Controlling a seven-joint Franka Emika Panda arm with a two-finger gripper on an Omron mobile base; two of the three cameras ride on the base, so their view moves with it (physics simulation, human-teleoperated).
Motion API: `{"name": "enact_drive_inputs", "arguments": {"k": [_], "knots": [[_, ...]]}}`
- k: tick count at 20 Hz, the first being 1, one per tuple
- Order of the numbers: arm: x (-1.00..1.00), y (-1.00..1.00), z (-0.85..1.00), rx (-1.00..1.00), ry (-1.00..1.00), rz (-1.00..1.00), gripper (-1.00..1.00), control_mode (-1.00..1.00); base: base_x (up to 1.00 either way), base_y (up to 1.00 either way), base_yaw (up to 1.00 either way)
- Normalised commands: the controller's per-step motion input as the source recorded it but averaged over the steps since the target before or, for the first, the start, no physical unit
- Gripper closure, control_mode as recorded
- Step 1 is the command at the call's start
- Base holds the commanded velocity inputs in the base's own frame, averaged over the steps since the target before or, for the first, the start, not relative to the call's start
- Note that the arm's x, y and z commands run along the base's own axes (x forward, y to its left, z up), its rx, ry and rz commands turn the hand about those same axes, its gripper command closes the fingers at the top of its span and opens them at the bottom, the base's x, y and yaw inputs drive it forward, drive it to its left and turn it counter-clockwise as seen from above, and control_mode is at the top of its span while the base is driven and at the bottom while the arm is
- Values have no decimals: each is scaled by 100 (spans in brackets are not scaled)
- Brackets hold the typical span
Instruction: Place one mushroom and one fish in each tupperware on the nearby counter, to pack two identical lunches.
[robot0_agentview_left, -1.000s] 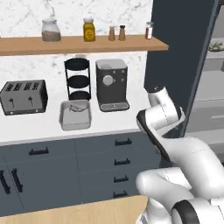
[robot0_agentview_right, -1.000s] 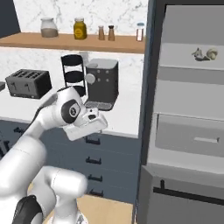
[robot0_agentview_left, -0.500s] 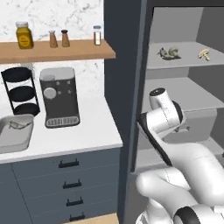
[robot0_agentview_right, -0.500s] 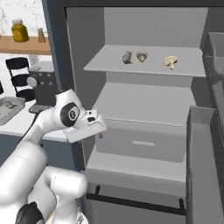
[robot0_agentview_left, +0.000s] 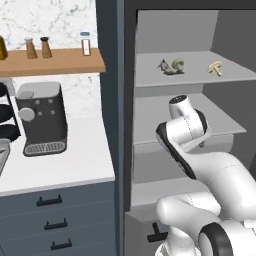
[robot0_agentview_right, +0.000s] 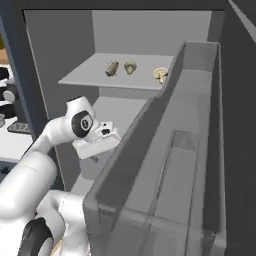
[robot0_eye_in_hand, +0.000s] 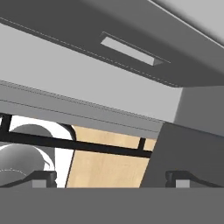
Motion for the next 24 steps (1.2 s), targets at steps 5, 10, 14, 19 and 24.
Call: {"name": "enact_drive_inputs", "arguments": {"k": [5,10,14,19,24], "knots": [[0,0,0,0,0,0,-100,100,-9,-42,1],[0,-20,21,7,-1,0,-100,-100,13,-3,0],[-1,-59,98,26,-14,-7,-100,-100,0,0,0],[-9,-40,100,29,-34,-15,-100,-100,0,0,0],[0,-18,100,31,-41,-16,-100,-100,0,0,0]]}}
